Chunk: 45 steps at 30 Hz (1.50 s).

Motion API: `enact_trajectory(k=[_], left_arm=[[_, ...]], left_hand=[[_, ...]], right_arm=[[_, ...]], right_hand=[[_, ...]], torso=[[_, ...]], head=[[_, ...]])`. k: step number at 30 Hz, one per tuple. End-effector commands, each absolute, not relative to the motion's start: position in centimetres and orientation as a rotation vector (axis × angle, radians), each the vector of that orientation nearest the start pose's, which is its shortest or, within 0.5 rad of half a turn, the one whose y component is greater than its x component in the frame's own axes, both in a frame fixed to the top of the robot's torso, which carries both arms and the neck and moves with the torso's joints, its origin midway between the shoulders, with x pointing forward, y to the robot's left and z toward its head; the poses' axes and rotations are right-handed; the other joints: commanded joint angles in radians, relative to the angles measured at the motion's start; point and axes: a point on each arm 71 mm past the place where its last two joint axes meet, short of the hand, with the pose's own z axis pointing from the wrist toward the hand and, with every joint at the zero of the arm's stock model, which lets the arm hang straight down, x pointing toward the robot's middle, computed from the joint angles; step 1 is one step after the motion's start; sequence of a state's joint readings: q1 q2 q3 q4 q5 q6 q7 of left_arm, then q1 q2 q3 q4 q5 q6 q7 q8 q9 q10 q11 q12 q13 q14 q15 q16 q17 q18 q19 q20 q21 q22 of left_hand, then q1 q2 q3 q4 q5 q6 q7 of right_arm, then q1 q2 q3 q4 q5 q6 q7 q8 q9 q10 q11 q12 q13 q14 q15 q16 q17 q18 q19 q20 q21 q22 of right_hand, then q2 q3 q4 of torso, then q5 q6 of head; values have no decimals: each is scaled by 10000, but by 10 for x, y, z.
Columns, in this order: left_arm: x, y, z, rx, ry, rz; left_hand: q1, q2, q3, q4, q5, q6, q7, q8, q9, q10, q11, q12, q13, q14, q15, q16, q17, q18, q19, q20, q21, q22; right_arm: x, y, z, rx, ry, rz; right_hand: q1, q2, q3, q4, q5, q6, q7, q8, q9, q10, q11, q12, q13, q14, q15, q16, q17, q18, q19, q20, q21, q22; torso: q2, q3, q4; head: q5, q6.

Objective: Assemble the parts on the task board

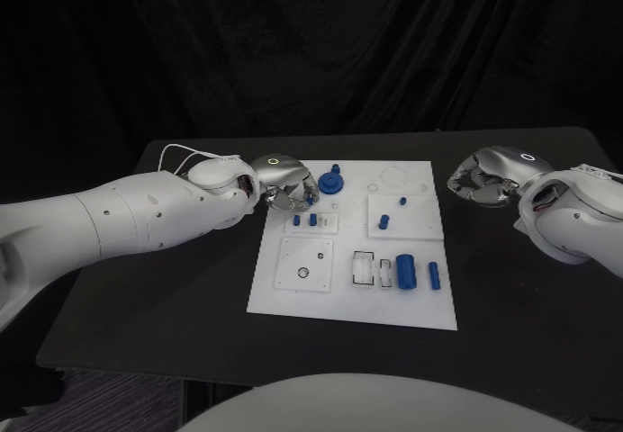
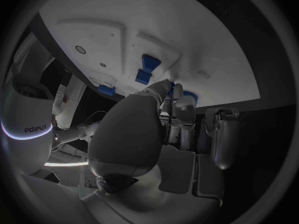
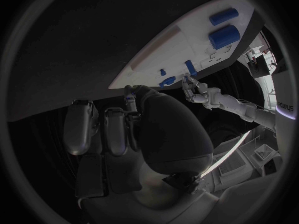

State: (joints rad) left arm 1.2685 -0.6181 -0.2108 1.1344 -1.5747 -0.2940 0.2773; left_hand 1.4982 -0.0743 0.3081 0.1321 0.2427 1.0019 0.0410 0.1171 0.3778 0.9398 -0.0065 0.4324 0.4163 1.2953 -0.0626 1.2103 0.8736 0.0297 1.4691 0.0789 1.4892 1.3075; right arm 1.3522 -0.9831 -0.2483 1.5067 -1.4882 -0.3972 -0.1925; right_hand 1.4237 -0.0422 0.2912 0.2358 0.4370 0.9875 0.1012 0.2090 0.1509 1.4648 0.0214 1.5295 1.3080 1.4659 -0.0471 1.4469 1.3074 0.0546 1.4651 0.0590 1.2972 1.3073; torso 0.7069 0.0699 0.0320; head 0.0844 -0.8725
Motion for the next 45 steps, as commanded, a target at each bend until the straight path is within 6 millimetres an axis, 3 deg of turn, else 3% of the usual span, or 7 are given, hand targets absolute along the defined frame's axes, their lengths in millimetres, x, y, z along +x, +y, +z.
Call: enact_trajectory(k=[1, 22, 35, 36, 39, 41, 45], left_arm=[[527, 181, -228, 6153, 16680, -6800], [529, 187, -232, 5903, 16840, -6472], [528, 222, -217, 4994, 14785, -5875], [527, 226, -215, 4929, 14612, -5829], [521, 242, -210, 4755, 13978, -5778], [513, 256, -204, 4389, 13461, -6074], [501, 274, -196, 3355, 13018, -7006]], left_hand=[[24, -10, -20, -58, 61, -30, -26, -30, -17, -43, 36, -63, -14, -55, 17, -50, -14, -59, 364, -3, -60, 2319], [-205, -309, 80, -57, -489, -2246, -932, -556, -739, -1644, 419, -748, -91, -444, 299, -197, -402, 35, 63, 87, -465, 2192], [-528, -338, -247, 174, -785, -2832, -1067, -503, -1041, -2276, 477, -469, 128, -1098, 361, -710, -1327, 163, -341, 143, -1008, 2015], [-629, -308, -346, 257, -795, -2805, -1031, -495, -1083, -2494, 504, -349, 191, -2037, 424, -1529, -2475, 320, -928, 196, -1749, 1782], [-825, -174, -530, 517, -698, -2571, -879, -462, -1173, -2872, 554, 146, 367, -3314, 611, -2543, -3108, 794, -3041, 368, -4410, 1006], [-1143, -73, -627, 951, -582, -2345, -728, -446, -1236, -3054, 605, 497, 392, -4299, 929, -3657, -3553, 1350, -6263, 562, -8551, -301], [-1598, 214, -811, 1533, 78, -2026, -351, -497, -1374, -3463, 877, 799, 65, -5408, 1325, -5428, -4210, 1246, -7764, 782, -10549, -1093]], right_arm=[[486, -288, -183, -1145, 16693, 3337], [485, -288, -184, -1164, 16757, 3347], [483, -290, -182, -1120, 16648, 3381], [483, -290, -182, -1111, 16627, 3391], [480, -291, -180, -1065, 16534, 3439], [478, -291, -176, -1033, 16403, 3511], [478, -288, -162, -1064, 15976, 3682]], right_hand=[[-97, 15, 50, -24, -56, 42, 19, 47, 16, 529, 2, -67, 2000, 750, -12, -62, 1462, 79, 29, 9, -59, 1761], [-100, 28, 59, -23, -61, 36, 22, 44, 15, 516, 5, -80, 1984, 746, -11, -78, 1448, 82, 25, 8, -78, 1756], [-105, 13, 54, -25, -69, 37, 23, 45, 16, 474, 6, -118, 1935, 736, -9, -122, 1409, 98, -2, 8, -154, 1733], [-107, 5, 51, -26, -71, 41, 22, 48, 18, 450, 6, -140, 1907, 729, -8, -148, 1386, 107, -17, 9, -198, 1719], [-104, -12, 65, -28, -71, 54, 22, 57, 23, 240, 1, -338, 1667, 684, -10, -301, 1254, 135, -70, 12, -351, 1672], [-99, -46, 111, -15, -79, 56, 1, 67, 34, -204, 1, -844, 1111, 492, -26, -1037, 636, 291, -343, -2, -1166, 1393], [-75, -104, 152, -2, -76, 62, 6, 76, 44, -546, -16, -1303, 652, 394, -31, -1465, 298, 382, -504, -11, -1733, 1177]], torso=[[3, -4, 3], [3, 0, -5], [-4, 0, -7], [-5, -4, -7], [-7, -9, 0], [-11, -11, 5], [-16, -15, -3]], head=[[15, -1], [29, -1], [11, -1], [1, -1], [39, -1], [142, -1], [263, -1]])
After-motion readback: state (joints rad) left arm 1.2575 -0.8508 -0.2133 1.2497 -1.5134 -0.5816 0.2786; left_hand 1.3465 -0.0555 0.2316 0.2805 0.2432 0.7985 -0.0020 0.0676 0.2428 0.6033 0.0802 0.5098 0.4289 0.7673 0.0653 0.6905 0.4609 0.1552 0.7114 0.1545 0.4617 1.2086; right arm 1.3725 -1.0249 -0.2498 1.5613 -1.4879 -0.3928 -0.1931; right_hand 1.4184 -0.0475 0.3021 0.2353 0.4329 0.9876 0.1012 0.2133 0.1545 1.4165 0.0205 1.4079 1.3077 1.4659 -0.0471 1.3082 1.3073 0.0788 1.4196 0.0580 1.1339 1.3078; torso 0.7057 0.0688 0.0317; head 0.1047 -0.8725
